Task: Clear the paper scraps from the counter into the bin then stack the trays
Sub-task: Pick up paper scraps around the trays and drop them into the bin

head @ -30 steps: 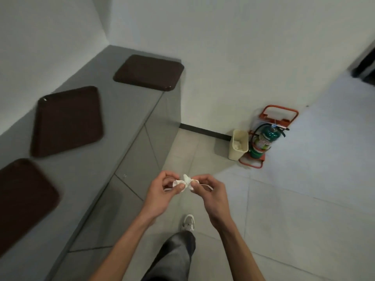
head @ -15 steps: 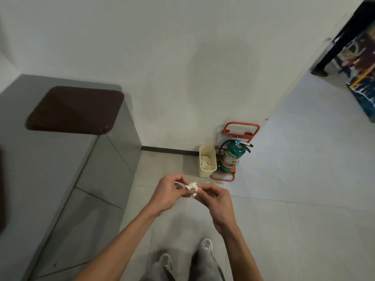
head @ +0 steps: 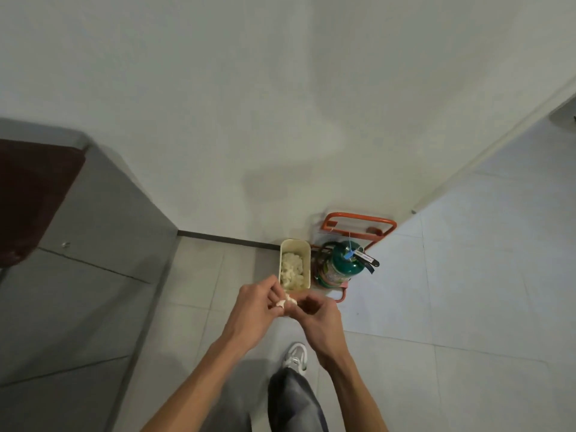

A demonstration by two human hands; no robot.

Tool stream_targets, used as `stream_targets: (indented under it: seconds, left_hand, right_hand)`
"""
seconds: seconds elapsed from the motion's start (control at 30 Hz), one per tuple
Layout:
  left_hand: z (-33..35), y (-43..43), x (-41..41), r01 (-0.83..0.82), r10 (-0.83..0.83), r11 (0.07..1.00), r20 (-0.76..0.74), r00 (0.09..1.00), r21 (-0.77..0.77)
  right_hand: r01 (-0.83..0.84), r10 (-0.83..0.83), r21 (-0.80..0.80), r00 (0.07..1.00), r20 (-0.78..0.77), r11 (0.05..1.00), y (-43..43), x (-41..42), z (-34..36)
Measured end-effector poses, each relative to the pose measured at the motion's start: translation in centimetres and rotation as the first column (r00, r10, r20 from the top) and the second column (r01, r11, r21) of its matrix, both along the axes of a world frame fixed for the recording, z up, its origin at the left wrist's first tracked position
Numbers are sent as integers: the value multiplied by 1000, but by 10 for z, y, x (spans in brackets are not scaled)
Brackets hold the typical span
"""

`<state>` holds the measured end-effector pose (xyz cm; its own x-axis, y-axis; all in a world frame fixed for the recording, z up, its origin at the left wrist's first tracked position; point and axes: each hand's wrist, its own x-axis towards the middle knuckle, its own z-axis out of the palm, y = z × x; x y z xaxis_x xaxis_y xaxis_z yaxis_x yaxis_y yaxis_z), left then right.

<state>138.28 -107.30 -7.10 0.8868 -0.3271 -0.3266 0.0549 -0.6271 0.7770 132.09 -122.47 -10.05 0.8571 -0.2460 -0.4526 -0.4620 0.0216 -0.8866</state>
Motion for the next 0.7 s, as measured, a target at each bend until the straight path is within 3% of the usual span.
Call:
stream_targets:
  seconds: [0.27, 0.43, 0.57, 0.7]
  left_hand:
    - [-166, -51, 50, -149, 141, 984, -84, 986, -95]
    - [-313, -66, 85, -239, 254, 966, -177, 951, 104]
    - [-432, -78, 115, -91, 168, 957, -269, 948, 275]
    - [-510, -93, 135, -4, 132, 929, -321, 938, 370]
  right_hand:
    - [106, -126, -140, 982, -143, 985, -45, 78, -178]
    - [27, -108, -353, 971, -214, 935, -64, 114, -323]
    - [-92, -7, -483, 980, -199, 871, -79, 148, -423]
    - [-341, 179, -548, 928, -328, 764, -86, 180, -502]
